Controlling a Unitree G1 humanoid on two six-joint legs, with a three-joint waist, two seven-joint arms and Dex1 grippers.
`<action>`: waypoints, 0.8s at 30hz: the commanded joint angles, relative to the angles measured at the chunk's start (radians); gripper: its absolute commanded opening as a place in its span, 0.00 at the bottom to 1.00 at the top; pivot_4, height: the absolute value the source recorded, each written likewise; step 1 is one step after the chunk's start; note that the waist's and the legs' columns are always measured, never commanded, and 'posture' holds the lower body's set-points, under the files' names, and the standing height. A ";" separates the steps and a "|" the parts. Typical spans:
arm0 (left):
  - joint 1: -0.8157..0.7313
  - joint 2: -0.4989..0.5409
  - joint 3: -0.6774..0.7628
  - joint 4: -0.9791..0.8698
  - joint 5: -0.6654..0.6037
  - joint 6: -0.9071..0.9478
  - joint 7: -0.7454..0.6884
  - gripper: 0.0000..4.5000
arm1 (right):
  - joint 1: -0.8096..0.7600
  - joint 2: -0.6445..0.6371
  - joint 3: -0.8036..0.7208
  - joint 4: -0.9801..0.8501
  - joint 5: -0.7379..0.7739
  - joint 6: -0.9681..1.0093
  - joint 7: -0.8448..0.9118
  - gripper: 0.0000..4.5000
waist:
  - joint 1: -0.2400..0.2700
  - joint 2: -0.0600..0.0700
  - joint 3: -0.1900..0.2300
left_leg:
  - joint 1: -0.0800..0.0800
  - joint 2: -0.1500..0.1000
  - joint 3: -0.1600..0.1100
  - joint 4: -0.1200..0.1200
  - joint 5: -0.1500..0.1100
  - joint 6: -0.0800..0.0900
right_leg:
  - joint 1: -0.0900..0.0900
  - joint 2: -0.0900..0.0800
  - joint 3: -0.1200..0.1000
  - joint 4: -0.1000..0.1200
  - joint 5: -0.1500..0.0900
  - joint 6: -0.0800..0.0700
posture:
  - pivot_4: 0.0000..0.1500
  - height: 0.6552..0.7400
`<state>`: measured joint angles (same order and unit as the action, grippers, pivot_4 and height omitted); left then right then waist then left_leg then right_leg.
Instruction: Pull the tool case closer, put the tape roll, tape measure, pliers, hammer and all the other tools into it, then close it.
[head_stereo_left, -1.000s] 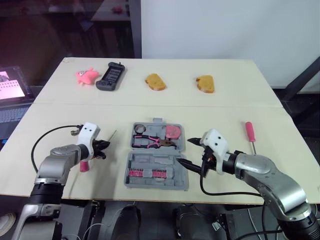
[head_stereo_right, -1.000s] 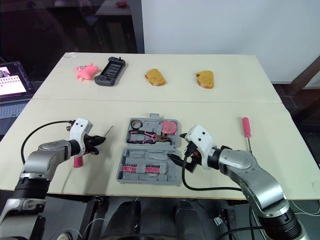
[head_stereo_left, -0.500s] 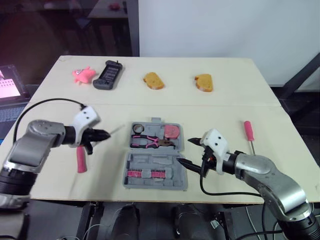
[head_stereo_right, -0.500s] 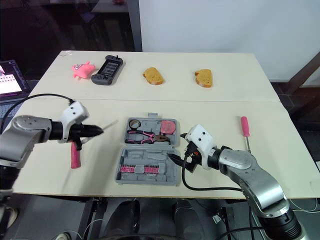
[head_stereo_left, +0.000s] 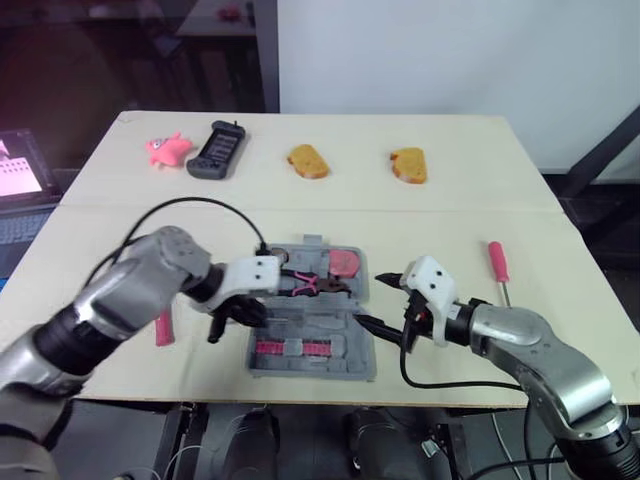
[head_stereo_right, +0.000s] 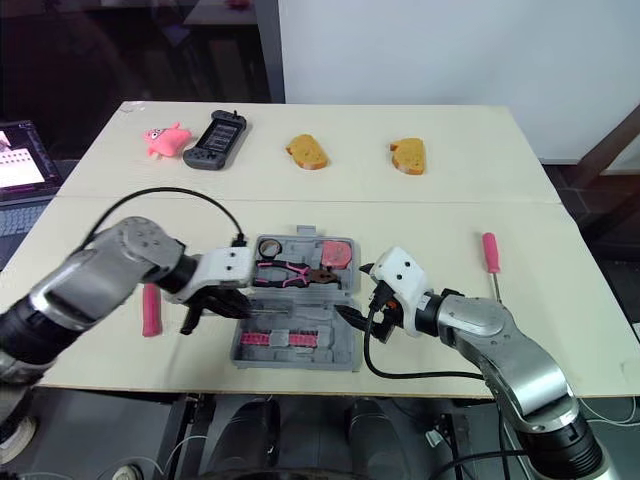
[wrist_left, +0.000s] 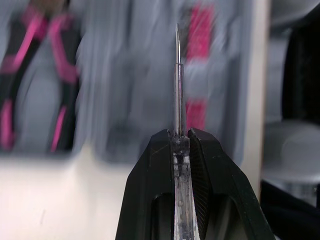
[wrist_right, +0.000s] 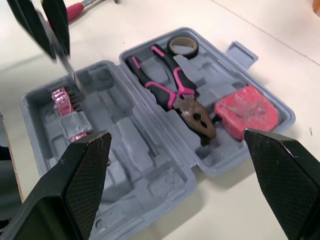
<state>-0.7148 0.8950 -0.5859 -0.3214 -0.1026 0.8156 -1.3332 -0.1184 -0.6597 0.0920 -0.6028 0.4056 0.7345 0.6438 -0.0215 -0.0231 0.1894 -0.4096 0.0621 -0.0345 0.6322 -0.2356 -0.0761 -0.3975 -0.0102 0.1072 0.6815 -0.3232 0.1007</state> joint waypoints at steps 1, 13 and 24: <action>-0.043 -0.037 -0.043 0.063 0.090 -0.066 0.041 0.01 | -0.003 0.003 -0.016 -0.022 0.001 -0.012 -0.006 1.00 | -0.001 0.000 0.000 | 0.000 0.000 0.000 0.000 0.000 0.000 | 0.000 0.000 0.000 0.000 0.000 0.000 | 1.00 1.00; -0.077 -0.190 -0.089 0.215 0.217 -0.184 0.082 0.01 | 0.017 0.001 -0.031 -0.044 0.013 0.005 -0.022 1.00 | 0.000 0.000 0.000 | 0.000 0.000 -0.001 0.001 0.000 0.000 | 0.000 0.000 0.000 0.001 0.000 0.000 | 1.00 1.00; -0.069 -0.245 -0.105 0.264 0.278 -0.217 0.079 0.01 | 0.013 0.002 -0.033 -0.065 0.026 0.020 -0.026 1.00 | 0.003 0.000 0.000 | 0.000 0.000 -0.001 0.001 0.000 0.000 | 0.001 0.000 0.000 0.001 0.000 0.000 | 1.00 1.00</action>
<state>-0.7800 0.6536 -0.6951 -0.0404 0.1643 0.6020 -1.2573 -0.0986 -0.6572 0.0872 -0.6222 0.4164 0.7581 0.6231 -0.0190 -0.0232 0.1895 -0.4095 0.0620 -0.0351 0.6330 -0.2355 -0.0760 -0.3968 -0.0101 0.1070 0.6823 -0.3231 0.1008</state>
